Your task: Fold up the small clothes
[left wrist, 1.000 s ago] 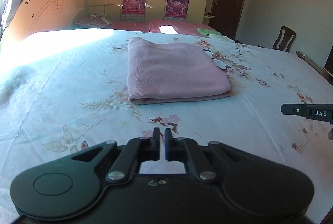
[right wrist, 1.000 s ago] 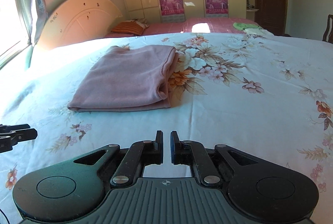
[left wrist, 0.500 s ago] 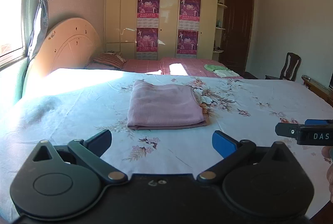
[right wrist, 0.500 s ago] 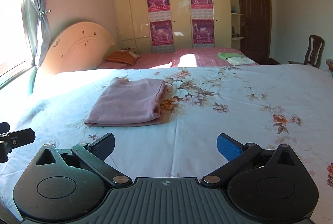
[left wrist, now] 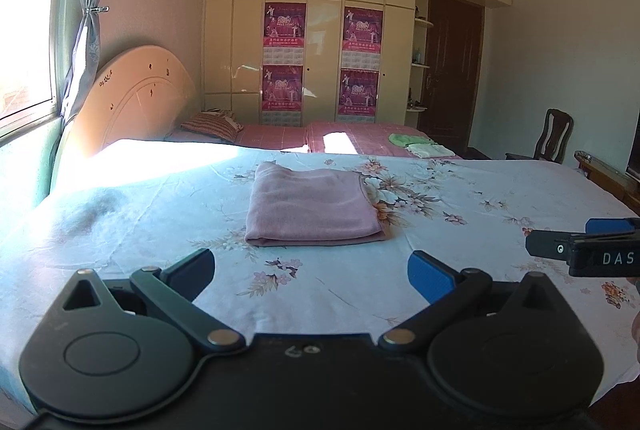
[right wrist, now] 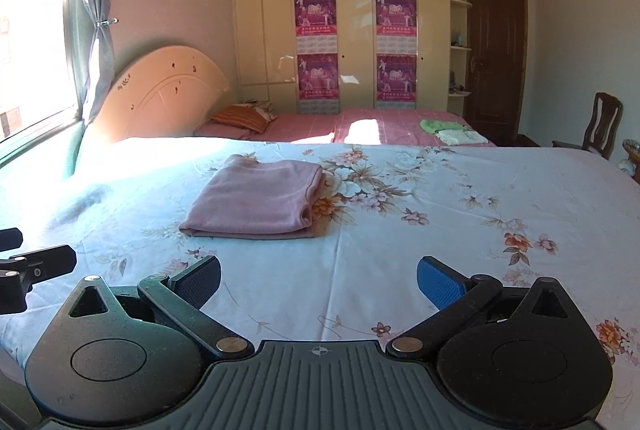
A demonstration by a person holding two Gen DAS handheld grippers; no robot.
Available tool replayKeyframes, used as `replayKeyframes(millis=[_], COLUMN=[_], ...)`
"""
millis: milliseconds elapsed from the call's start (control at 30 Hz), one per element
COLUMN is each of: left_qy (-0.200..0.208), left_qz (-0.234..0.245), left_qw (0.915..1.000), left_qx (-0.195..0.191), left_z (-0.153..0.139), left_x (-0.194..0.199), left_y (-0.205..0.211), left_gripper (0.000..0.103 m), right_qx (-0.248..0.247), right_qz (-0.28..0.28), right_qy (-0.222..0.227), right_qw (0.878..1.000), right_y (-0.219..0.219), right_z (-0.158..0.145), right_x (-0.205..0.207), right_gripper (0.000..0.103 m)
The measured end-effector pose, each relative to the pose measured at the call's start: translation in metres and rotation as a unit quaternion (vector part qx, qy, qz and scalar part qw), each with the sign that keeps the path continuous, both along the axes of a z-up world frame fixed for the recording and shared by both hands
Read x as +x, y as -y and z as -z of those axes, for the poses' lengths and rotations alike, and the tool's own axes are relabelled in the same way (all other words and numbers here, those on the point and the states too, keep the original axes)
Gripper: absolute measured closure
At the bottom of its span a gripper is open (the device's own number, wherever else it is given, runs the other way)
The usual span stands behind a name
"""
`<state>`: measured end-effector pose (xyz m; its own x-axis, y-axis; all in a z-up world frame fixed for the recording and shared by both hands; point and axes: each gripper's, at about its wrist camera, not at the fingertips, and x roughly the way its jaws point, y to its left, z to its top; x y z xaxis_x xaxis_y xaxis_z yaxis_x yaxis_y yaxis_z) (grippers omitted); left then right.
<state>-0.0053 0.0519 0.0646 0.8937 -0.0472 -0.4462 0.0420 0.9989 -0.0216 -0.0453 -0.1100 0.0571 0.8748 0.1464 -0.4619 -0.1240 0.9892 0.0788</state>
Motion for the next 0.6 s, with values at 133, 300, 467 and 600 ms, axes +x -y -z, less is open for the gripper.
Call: replayKeyframes(millis=[133,300,467,600], left_qy=[0.003,0.003,0.005,0.005], left_qz=[0.001,0.003,0.002,0.003], left_qw=[1.0000,1.0000,1.0000,1.0000], left_qx=[-0.003,-0.001,-0.002,0.001], left_z=[-0.0012,-0.0013,-0.0007,-0.0005], left_x=[-0.0027,-0.0045,-0.0040,-0.0040], left_y=[0.0001,0.0001,-0.0005,-0.0009], left_gripper=[0.000,0.000,0.000,0.000], right_qx=[-0.005,-0.003,-0.006,-0.007], right_qz=[-0.001,0.002,0.001,0.002], right_qy=[0.005,0.005,0.006,0.009], right_qw=[1.000,1.000,1.000,1.000], right_y=[-0.0021,-0.0004,-0.0016,-0.0010], right_z=[-0.0042,-0.0057,-0.0071,-0.0094], right_x=[-0.0043,-0.0045,-0.0065,-0.0068], right_gripper=[0.000,0.000,0.000,0.000])
